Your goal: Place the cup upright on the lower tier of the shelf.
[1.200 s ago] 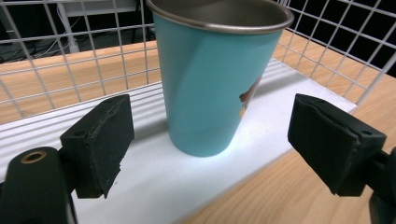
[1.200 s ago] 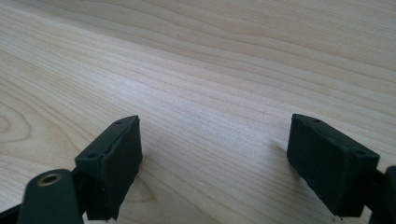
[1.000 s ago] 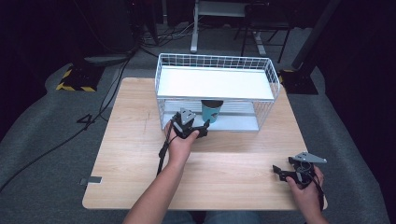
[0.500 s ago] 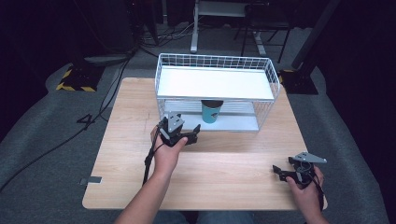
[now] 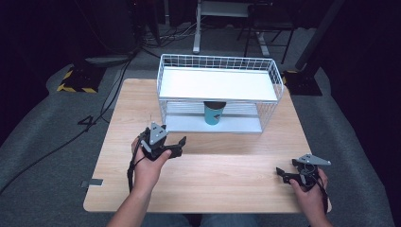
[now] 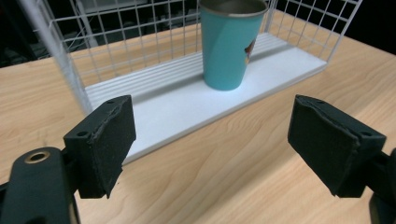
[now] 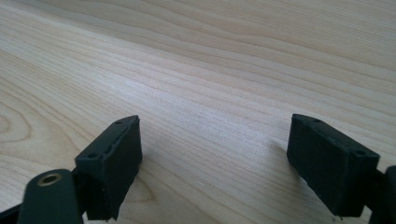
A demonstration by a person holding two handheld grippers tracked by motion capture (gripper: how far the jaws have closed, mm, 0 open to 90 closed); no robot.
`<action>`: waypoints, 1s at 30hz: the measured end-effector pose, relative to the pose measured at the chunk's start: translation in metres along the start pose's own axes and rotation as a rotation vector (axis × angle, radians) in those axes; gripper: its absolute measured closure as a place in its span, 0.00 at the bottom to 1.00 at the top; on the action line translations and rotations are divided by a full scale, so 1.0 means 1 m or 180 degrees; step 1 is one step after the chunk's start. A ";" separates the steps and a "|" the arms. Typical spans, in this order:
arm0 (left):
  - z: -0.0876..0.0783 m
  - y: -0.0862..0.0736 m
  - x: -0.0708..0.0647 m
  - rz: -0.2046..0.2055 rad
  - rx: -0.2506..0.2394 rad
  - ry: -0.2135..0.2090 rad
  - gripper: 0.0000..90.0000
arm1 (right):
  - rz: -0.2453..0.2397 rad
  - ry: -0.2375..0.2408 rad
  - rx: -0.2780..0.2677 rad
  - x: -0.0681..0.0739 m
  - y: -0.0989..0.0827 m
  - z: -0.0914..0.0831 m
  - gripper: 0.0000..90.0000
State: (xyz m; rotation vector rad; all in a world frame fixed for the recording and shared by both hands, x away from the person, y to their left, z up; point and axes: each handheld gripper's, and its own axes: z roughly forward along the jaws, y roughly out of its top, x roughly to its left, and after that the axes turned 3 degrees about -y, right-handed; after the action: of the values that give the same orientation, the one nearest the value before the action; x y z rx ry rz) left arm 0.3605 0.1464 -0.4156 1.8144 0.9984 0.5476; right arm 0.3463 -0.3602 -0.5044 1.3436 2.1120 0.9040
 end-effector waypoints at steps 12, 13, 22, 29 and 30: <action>-0.033 -0.022 0.004 0.0084 0.0168 -0.0145 0.18 | 0.0000 0.0000 0.0001 0.000 0.000 0.000 0.20; -0.038 -0.026 0.004 0.0105 0.0192 -0.0169 0.18 | 0.0000 -0.0001 0.0001 0.000 0.000 0.000 0.20; -0.046 -0.054 0.009 0.0199 0.0420 -0.0235 0.17 | -0.0003 0.0004 0.0004 0.000 0.000 0.000 0.20; -0.047 -0.073 0.019 0.0168 0.0594 -0.0234 0.18 | -0.0001 0.0000 0.0001 0.000 0.000 0.000 0.20; -0.047 -0.077 0.020 0.0164 0.0640 -0.0258 0.17 | -0.0001 0.0000 0.0001 0.000 0.000 0.000 0.20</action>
State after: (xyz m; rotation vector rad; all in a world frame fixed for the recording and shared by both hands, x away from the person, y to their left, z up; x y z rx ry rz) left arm 0.3073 0.2032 -0.4645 2.0286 0.9824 0.4131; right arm 0.3463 -0.3602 -0.5044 1.3434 2.1123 0.9035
